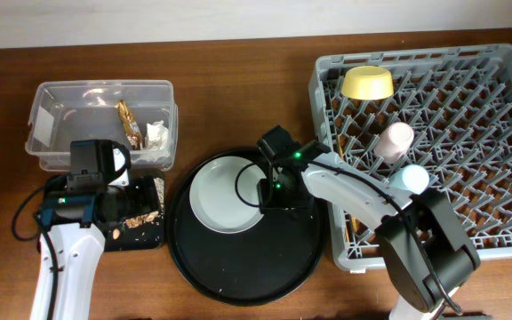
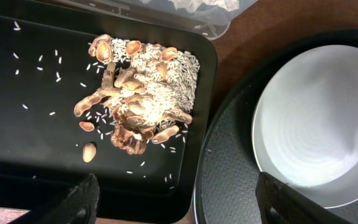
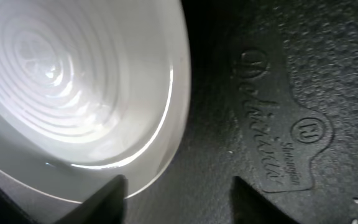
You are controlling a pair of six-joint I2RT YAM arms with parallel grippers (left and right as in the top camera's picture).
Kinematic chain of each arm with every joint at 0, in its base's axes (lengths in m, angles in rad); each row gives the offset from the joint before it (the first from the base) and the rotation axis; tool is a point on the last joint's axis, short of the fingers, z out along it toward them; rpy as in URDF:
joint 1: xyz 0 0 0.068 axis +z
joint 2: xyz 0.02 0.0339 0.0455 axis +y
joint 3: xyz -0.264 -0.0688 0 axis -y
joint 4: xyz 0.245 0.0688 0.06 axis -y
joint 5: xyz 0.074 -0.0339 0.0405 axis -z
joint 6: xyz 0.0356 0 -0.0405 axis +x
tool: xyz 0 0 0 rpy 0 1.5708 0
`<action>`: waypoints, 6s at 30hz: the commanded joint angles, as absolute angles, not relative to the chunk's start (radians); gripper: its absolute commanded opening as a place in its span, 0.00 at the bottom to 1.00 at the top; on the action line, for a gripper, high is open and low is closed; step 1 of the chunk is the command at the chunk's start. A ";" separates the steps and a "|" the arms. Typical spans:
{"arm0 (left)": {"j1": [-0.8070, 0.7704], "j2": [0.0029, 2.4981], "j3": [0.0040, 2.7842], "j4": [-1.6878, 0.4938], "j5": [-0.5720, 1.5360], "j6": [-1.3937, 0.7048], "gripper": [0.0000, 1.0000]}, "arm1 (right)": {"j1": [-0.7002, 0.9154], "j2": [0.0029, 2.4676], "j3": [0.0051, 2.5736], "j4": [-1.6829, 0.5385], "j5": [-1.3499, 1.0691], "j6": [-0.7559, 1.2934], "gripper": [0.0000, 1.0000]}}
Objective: Sort waste into correct bins and load items into the dishwasher rack
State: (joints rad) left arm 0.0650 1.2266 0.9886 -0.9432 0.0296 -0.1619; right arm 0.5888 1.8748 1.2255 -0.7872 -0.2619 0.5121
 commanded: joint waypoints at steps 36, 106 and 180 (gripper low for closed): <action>0.069 1.229 0.990 -0.944 0.038 -0.171 0.80 | 0.402 1.362 1.325 -0.999 1.079 0.450 0.04; -0.118 0.468 0.863 -1.034 0.123 -0.088 0.99 | 0.056 0.003 0.105 -0.065 0.013 0.109 0.99; -0.101 0.005 0.009 -0.084 0.003 0.023 0.99 | 0.032 0.004 0.006 -0.081 0.012 0.083 0.99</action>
